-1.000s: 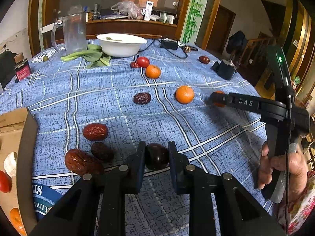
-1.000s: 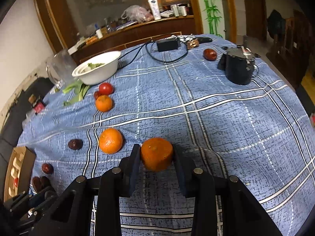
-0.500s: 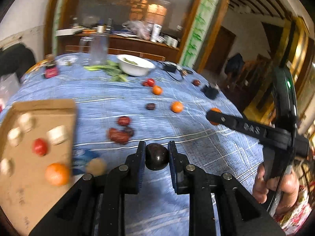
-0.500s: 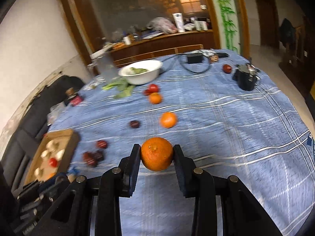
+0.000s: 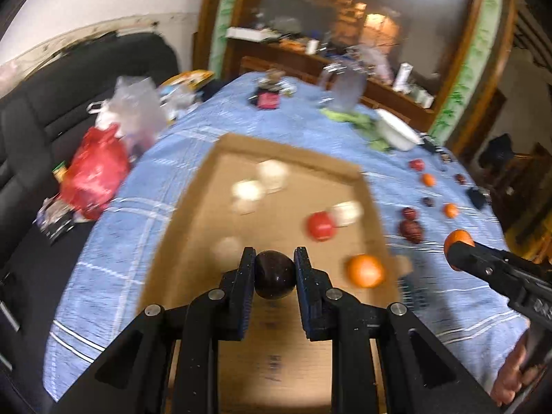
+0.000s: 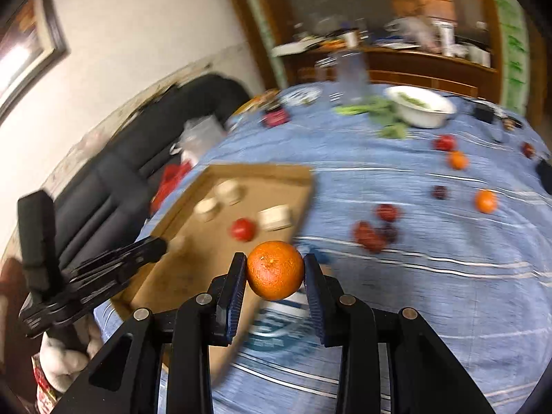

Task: Organize fruits
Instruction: 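Carry the date and orange into the box and open both tools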

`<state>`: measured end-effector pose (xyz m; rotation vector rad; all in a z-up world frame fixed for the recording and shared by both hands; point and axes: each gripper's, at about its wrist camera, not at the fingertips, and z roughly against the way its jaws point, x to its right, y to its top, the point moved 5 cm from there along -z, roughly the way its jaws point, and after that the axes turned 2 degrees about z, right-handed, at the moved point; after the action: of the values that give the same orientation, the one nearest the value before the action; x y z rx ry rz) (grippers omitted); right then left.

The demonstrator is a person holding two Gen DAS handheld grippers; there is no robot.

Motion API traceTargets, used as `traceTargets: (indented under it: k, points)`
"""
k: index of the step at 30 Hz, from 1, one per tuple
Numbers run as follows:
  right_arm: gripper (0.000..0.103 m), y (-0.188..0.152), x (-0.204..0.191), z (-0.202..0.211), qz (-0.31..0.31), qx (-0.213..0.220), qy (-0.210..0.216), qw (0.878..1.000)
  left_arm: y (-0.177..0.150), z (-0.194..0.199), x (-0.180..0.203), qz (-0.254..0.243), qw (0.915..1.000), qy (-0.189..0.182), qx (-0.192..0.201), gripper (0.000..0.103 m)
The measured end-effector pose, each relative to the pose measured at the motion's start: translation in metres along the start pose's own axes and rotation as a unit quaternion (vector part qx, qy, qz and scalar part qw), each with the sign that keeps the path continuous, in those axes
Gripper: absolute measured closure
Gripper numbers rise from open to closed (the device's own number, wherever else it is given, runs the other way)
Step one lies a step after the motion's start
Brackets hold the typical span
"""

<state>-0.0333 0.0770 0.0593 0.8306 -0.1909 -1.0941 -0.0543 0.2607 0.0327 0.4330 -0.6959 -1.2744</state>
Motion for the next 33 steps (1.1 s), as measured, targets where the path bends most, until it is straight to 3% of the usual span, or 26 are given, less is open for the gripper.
traceTargets:
  k: [5, 10, 21, 23, 25, 29, 33]
  points:
    - [0.066, 0.004, -0.033, -0.049, 0.032, -0.035, 0.009, 0.999, -0.006, -0.015, -0.030, 0.014, 0.9996, 0.016, -0.020, 0.081]
    - [0.066, 0.000, -0.040, -0.087, 0.035, -0.064, 0.020, 0.997, -0.004, -0.029, -0.034, 0.018, 0.9991, 0.018, -0.033, 0.081]
    - [0.066, -0.007, -0.053, -0.116, 0.073, -0.083, 0.010, 0.994, 0.006, -0.043, -0.030, 0.027, 0.9983, 0.023, -0.047, 0.078]
    - [0.066, -0.008, -0.058, -0.119, 0.086, -0.083, 0.006, 0.993, 0.007, -0.039, -0.032, 0.035, 0.9984, 0.017, -0.041, 0.073]
    - [0.066, -0.011, -0.062, -0.121, 0.095, -0.084, 0.003, 0.992, 0.009, -0.031, -0.035, 0.046, 0.9984, 0.016, -0.029, 0.061]
    - [0.066, -0.011, -0.063, -0.118, 0.099, -0.078, -0.001, 0.992, 0.012, -0.012, -0.040, 0.056, 0.9983, 0.016, -0.009, 0.056]
    - [0.057, -0.007, -0.059, -0.102, 0.082, -0.059, 0.008, 0.995, 0.011, 0.013, -0.036, 0.049, 0.9980, 0.036, 0.017, 0.042]
